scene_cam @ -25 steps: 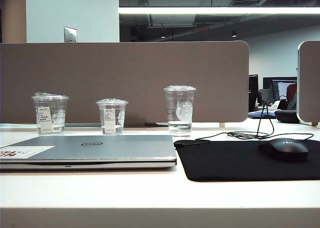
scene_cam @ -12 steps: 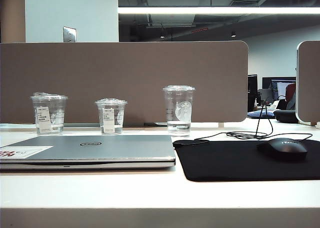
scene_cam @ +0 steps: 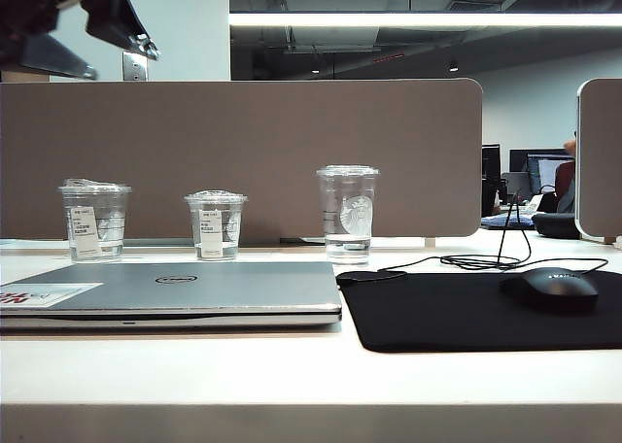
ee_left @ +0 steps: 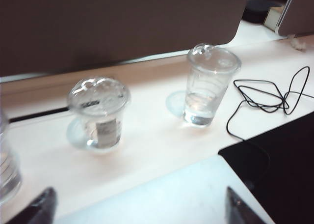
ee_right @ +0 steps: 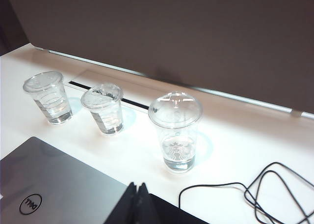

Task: Pick up the coffee cup on the middle and place it on the right side of the laptop.

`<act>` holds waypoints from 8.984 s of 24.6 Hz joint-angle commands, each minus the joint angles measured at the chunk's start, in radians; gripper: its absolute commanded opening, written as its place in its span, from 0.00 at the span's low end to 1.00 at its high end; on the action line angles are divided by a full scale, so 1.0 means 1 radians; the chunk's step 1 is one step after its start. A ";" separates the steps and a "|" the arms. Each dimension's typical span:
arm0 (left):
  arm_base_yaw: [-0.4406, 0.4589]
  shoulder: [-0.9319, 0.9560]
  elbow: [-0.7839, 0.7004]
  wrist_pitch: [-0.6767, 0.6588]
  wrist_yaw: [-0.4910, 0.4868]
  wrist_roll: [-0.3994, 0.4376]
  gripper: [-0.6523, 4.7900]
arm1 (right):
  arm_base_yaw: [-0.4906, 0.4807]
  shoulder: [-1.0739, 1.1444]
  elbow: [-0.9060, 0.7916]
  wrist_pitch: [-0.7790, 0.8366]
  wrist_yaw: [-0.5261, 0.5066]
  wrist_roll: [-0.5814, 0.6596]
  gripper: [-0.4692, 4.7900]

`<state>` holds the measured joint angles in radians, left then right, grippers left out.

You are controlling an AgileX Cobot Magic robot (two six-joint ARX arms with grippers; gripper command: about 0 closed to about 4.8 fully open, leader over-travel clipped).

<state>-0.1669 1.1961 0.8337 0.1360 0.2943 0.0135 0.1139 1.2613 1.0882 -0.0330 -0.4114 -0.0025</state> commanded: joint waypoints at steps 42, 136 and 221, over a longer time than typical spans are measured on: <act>-0.004 1.155 0.785 0.390 -0.063 -0.047 1.00 | 0.006 0.488 0.262 0.295 0.076 0.054 0.08; -0.579 0.813 0.302 0.303 -0.119 -0.127 0.93 | -0.035 0.069 0.248 -0.053 0.080 -0.063 0.08; -0.575 -1.193 -0.775 -0.157 -0.505 0.011 0.11 | 0.106 -1.253 -0.666 -0.510 0.283 -0.019 0.08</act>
<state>-0.7433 0.0025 0.0814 -0.0914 -0.2039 0.0299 0.2195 0.0105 0.4168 -0.5819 -0.1440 -0.0246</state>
